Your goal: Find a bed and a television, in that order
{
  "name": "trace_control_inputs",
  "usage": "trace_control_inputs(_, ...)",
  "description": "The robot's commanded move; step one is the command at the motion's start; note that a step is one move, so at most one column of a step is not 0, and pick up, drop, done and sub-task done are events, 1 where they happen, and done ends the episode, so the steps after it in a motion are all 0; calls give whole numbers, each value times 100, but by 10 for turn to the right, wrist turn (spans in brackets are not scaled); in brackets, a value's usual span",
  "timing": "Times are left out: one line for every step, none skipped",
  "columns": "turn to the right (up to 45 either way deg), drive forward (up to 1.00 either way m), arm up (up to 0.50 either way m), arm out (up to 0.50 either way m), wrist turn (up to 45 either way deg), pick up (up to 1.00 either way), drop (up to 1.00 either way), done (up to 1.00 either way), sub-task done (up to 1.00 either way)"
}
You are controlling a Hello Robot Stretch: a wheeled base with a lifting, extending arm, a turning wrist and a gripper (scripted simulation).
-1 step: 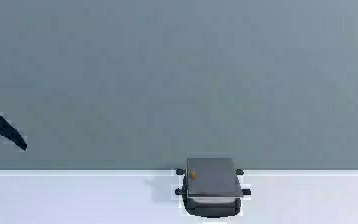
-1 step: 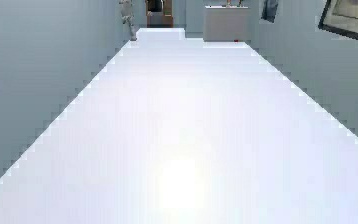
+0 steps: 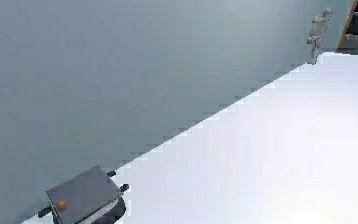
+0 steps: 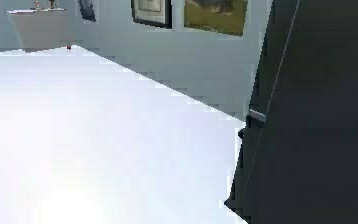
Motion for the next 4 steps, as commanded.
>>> trace_control_inputs(390, 0, 0, 0, 0, 0, 0, 0, 0)
trace_control_inputs(0, 100, 0, 0, 0, 0, 0, 0, 0)
trace_control_inputs(0, 100, 0, 0, 0, 0, 0, 0, 0)
trace_control_inputs(0, 100, 0, 0, 0, 0, 0, 0, 0)
